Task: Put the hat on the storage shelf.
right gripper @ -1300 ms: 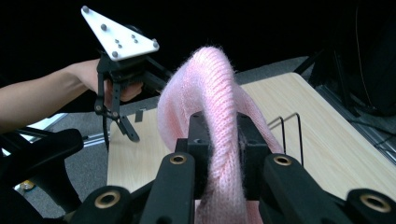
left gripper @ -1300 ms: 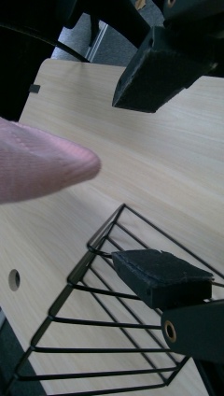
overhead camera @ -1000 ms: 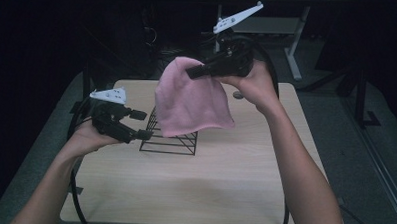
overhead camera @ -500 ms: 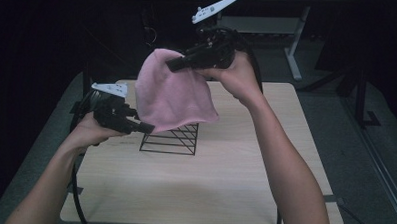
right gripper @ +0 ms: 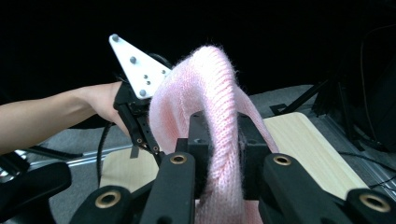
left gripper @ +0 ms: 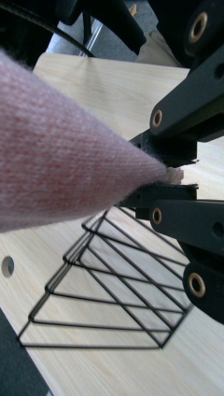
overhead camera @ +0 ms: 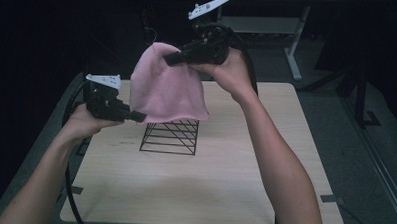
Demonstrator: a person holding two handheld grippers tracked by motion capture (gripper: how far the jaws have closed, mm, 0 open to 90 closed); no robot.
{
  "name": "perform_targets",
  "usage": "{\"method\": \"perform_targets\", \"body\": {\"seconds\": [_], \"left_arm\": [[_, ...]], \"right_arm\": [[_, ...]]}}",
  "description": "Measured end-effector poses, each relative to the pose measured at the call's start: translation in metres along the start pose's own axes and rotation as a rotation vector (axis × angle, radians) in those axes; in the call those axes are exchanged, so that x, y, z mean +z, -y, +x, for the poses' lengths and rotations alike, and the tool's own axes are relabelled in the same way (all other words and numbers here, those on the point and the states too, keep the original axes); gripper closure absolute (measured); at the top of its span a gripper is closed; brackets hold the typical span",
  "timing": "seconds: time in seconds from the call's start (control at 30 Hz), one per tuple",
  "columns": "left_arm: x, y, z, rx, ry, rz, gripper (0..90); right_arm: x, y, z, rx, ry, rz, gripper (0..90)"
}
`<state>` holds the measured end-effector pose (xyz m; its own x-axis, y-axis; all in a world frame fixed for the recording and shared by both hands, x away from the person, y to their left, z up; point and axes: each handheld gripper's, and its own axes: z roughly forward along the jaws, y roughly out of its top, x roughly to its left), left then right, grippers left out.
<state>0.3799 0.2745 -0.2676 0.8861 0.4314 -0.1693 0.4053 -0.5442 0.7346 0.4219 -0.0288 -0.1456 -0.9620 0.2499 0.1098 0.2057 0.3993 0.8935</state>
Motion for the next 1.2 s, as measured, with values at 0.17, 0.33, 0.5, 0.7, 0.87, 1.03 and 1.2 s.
{"method": "perform_targets", "body": {"seconds": [0.17, 0.33, 0.5, 0.7, 0.87, 1.03, 1.2], "left_arm": [[-0.005, -0.001, 0.007, -0.012, -0.046, 0.013, 82.2], [-0.001, 0.0, 0.016, -0.029, -0.096, 0.039, 82.9], [0.006, 0.002, 0.027, -0.046, -0.121, 0.068, 82.9], [0.016, 0.002, 0.033, -0.047, -0.14, 0.092, 82.9], [0.022, 0.001, 0.031, -0.029, -0.157, 0.119, 82.9], [0.026, 0.003, 0.028, -0.003, -0.168, 0.135, 82.9], [0.025, 0.011, 0.029, -0.019, -0.166, 0.134, 82.9]], "right_arm": [[0.006, -0.001, -0.006, 0.007, 0.017, -0.013, 79.2], [0.017, -0.001, -0.015, 0.01, 0.041, 0.004, 79.2], [0.027, 0.005, -0.027, 0.032, 0.047, 0.016, 79.2], [0.031, 0.014, -0.036, 0.05, 0.048, 0.015, 79.0], [0.031, 0.023, -0.039, 0.063, 0.041, 0.011, 78.9], [0.031, 0.028, -0.036, 0.064, 0.021, 0.012, 78.9], [0.033, 0.031, -0.03, 0.055, 0.007, 0.021, 78.7]]}}
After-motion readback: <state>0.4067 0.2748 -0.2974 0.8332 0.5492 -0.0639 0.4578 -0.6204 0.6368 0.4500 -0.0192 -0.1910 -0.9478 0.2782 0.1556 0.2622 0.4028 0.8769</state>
